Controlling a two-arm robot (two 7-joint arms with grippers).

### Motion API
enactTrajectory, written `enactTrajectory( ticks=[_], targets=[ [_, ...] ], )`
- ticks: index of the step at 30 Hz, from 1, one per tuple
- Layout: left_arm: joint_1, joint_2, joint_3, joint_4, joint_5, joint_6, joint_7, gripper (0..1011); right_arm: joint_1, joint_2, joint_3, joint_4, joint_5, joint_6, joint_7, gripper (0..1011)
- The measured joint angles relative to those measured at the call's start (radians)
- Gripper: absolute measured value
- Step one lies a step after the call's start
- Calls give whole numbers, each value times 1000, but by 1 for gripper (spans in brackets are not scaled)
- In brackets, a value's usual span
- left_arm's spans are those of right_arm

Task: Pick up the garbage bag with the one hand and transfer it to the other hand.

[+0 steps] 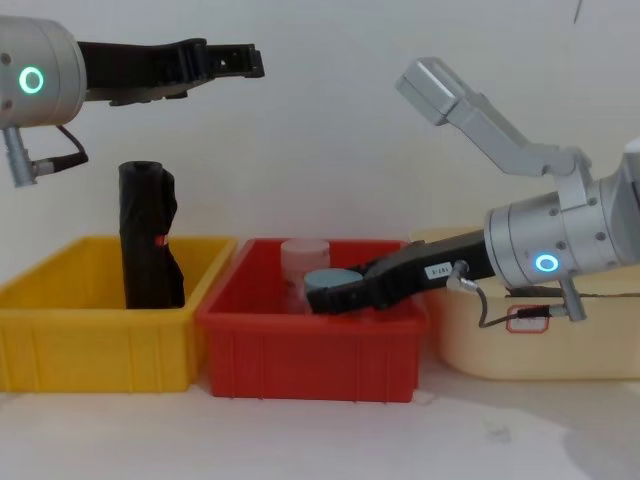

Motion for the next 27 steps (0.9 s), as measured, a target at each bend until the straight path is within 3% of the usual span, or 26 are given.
enactTrajectory(
  ticks=[13, 27],
  targets=[
    [0, 0, 0, 0, 0, 0, 0, 1001, -7, 7, 18, -27, 13, -2, -9, 666],
    [0, 0, 0, 0, 0, 0, 0, 1000, -40, 58, 126, -176, 84, -8, -86, 666]
  ],
)
